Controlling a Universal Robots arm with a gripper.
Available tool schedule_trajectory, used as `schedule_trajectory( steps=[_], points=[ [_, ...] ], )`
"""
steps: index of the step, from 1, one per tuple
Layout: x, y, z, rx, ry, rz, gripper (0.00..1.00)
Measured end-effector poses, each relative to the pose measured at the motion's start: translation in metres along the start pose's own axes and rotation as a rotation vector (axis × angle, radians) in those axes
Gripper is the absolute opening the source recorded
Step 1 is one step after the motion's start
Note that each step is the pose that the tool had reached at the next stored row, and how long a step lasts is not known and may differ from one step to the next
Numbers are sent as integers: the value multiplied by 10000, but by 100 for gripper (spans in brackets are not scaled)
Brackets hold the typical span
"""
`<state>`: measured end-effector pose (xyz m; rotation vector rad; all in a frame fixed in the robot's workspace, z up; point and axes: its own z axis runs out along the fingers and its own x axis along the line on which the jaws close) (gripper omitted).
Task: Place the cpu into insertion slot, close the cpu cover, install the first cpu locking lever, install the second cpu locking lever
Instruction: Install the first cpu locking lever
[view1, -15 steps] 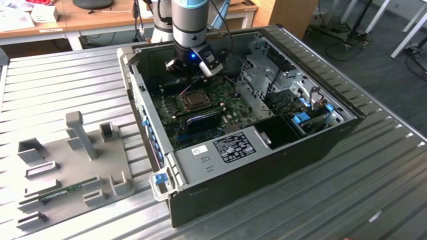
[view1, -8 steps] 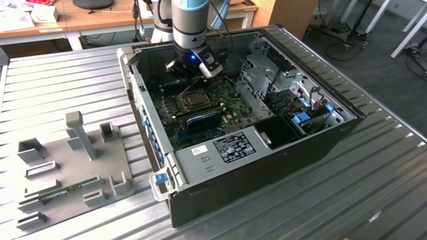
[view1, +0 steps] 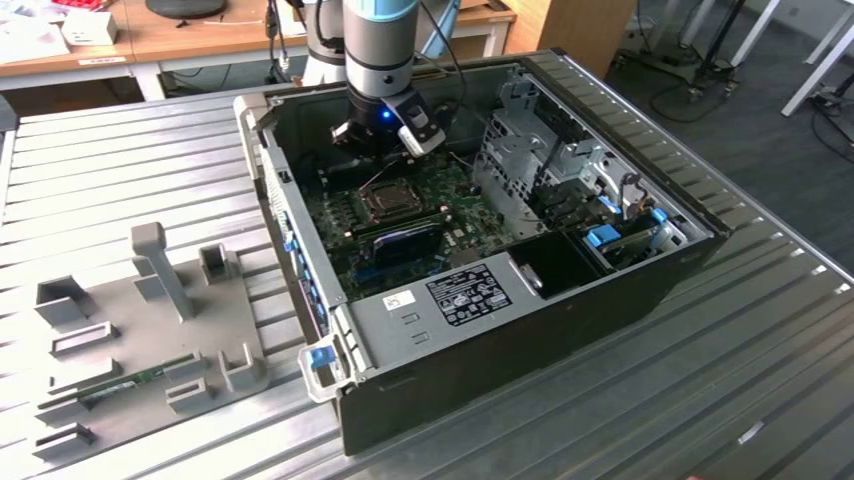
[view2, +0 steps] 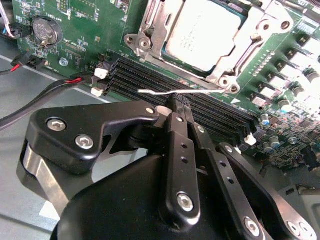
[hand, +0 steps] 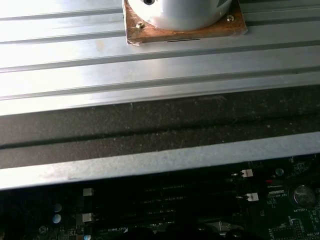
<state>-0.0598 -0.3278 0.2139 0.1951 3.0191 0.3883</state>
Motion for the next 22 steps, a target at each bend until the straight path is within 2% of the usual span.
schedule_trajectory(
  steps=[13,22],
  points=[
    [-5,18,-66,-1,-4,-1,10],
    [-6,8,-74,-2,-11,-2,10]
  ],
)
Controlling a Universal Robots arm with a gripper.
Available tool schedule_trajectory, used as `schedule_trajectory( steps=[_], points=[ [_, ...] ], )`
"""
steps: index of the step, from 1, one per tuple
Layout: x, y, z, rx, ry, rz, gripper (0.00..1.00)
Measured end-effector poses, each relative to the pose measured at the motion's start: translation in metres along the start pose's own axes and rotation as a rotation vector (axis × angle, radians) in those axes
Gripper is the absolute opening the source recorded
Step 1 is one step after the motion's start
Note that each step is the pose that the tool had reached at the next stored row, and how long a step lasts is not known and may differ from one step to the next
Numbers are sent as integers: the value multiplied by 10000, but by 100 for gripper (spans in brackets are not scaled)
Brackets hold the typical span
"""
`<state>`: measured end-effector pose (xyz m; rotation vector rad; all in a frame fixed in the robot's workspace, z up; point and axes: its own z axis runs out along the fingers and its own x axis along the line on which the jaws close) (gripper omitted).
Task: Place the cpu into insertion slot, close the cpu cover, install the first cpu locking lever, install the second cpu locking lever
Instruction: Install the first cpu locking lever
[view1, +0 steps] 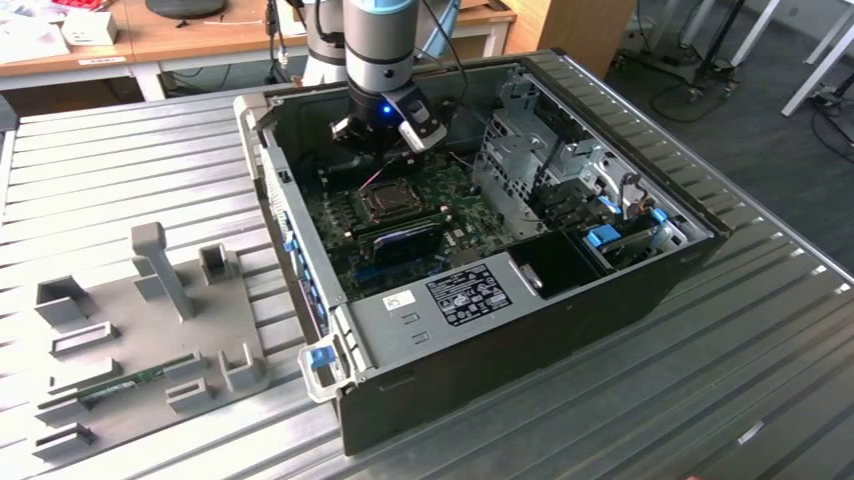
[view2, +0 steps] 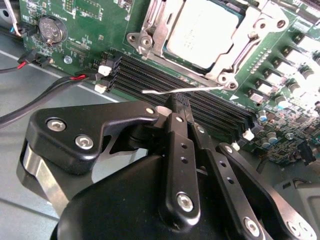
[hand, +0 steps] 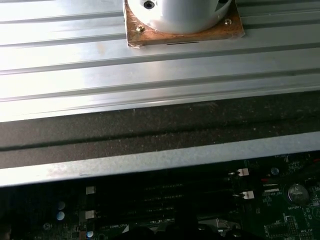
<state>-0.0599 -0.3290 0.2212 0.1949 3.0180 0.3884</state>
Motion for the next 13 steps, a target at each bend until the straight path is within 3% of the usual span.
schedule_trajectory(
  steps=[13],
  points=[
    [0,-12,10,1,1,0,10]
  ],
)
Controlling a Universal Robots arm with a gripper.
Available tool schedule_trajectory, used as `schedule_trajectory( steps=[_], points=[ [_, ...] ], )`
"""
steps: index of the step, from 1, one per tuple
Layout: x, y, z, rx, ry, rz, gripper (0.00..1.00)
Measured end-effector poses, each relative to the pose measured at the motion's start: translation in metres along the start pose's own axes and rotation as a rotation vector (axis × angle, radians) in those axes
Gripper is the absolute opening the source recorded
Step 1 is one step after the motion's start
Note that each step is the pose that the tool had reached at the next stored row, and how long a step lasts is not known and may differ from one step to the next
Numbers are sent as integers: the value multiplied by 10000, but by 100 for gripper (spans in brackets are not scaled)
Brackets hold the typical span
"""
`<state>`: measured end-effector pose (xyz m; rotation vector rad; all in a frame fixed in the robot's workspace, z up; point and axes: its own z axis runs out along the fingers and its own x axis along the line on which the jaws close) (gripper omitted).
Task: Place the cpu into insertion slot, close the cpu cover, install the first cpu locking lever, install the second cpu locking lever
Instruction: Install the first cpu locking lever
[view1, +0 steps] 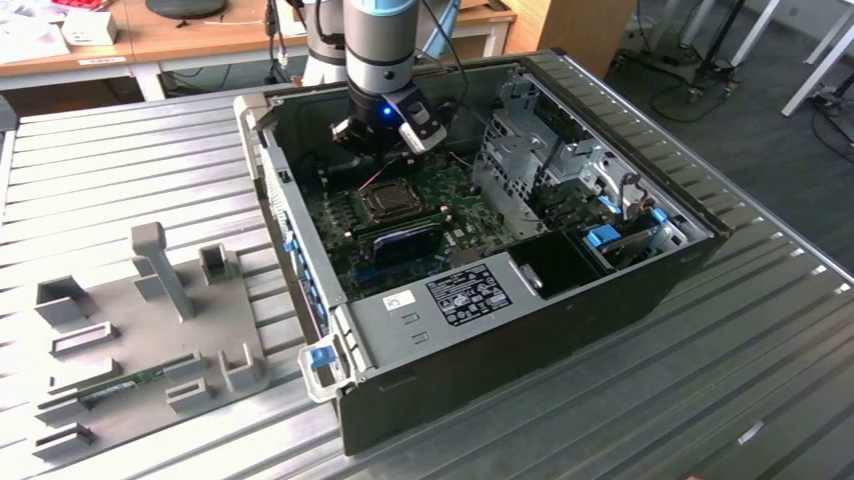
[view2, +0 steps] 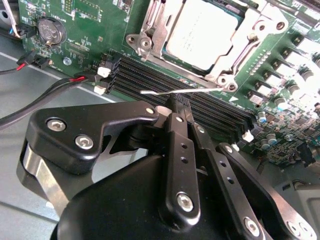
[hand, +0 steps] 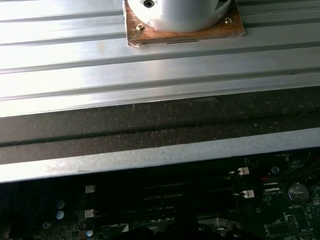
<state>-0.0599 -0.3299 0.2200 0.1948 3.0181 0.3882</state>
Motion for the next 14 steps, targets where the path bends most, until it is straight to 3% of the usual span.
schedule_trajectory(
  steps=[14],
  points=[
    [2,-7,25,0,-1,0,10]
  ],
)
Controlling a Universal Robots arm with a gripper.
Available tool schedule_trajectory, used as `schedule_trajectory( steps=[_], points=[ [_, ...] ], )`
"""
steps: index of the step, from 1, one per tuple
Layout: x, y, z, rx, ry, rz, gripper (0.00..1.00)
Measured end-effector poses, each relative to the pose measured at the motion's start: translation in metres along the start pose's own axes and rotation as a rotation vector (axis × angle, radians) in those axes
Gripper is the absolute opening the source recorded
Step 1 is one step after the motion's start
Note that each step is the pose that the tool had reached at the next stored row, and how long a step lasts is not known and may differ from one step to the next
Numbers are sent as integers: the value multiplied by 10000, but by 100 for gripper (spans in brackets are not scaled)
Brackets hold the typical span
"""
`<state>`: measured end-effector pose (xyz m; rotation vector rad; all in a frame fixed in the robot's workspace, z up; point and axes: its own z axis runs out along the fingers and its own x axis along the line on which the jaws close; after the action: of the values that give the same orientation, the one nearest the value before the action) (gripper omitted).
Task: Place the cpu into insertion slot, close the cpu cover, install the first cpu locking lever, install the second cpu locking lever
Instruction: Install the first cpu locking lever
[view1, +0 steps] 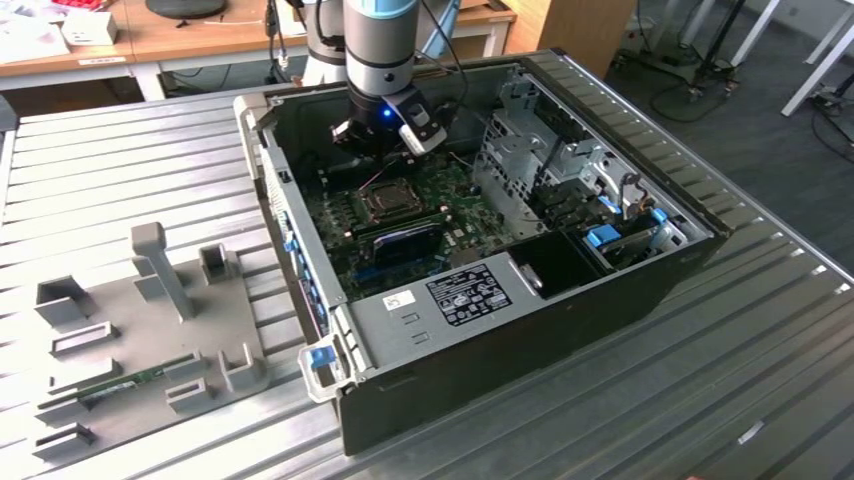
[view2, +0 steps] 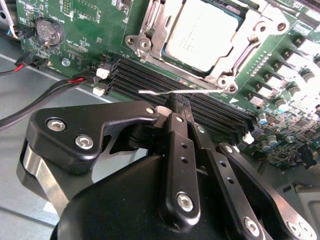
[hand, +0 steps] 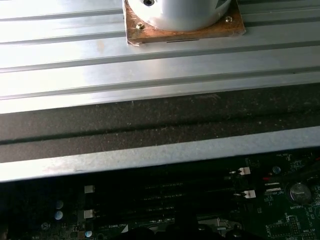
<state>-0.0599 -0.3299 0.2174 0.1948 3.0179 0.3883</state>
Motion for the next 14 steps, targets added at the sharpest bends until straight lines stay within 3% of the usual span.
schedule_trajectory(
  steps=[14],
  points=[
    [4,-13,48,1,1,0,10]
  ],
)
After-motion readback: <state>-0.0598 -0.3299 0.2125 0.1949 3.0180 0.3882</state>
